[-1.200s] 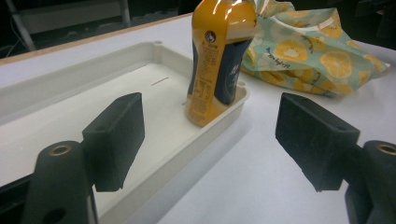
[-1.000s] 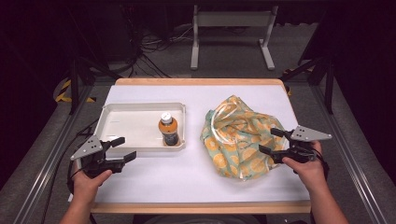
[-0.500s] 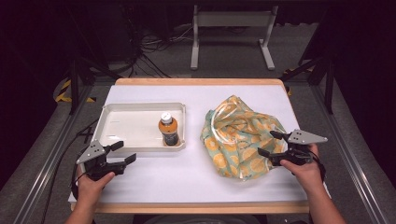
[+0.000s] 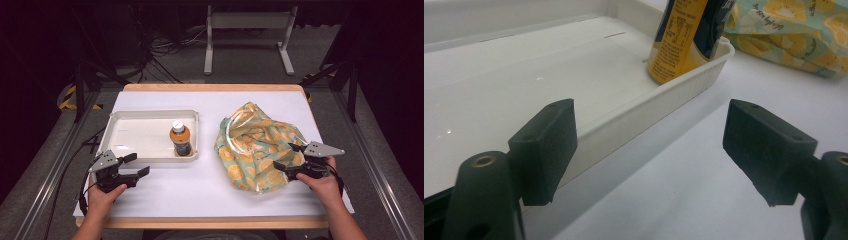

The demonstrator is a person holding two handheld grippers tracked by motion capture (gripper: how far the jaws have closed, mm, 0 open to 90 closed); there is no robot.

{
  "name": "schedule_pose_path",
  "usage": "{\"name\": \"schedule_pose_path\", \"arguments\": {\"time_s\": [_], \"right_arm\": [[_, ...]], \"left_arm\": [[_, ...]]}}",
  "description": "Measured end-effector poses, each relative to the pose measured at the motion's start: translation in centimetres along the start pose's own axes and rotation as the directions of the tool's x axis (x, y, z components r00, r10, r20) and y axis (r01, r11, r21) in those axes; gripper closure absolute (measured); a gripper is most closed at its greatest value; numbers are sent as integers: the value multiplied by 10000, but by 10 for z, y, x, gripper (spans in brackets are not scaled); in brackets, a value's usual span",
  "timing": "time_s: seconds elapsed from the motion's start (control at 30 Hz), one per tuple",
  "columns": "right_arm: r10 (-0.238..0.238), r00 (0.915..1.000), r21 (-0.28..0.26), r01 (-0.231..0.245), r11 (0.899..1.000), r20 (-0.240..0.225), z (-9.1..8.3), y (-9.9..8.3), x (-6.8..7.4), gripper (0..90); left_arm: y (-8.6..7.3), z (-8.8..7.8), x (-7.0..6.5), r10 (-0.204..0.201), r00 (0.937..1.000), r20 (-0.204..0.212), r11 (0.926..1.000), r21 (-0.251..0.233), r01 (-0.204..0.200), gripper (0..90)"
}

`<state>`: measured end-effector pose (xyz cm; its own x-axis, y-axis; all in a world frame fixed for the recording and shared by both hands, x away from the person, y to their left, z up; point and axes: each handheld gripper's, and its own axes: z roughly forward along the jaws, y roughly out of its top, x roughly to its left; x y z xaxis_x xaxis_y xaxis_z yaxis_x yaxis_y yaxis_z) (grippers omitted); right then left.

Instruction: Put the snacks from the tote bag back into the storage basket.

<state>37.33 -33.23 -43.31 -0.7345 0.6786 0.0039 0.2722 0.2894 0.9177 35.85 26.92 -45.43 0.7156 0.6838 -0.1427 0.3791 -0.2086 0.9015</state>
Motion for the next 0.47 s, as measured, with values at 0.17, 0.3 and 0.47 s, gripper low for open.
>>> {"name": "schedule_pose_path", "arguments": {"time_s": [0.17,0.3,0.47], "right_arm": [[79,10000,45,-78,10000,-56,1,-2,0,108],[92,9999,-17,-92,10000,-75,1,-2,-1,108],[73,9999,-7,-73,10000,-104,0,-2,0,108]], "left_arm": [[0,1,-4,212,9998,-10,9997,76,-212,206],[1,-2,-7,322,9995,52,9994,77,-323,206],[2,-5,-8,361,9993,49,9993,-10,-361,211]]}}
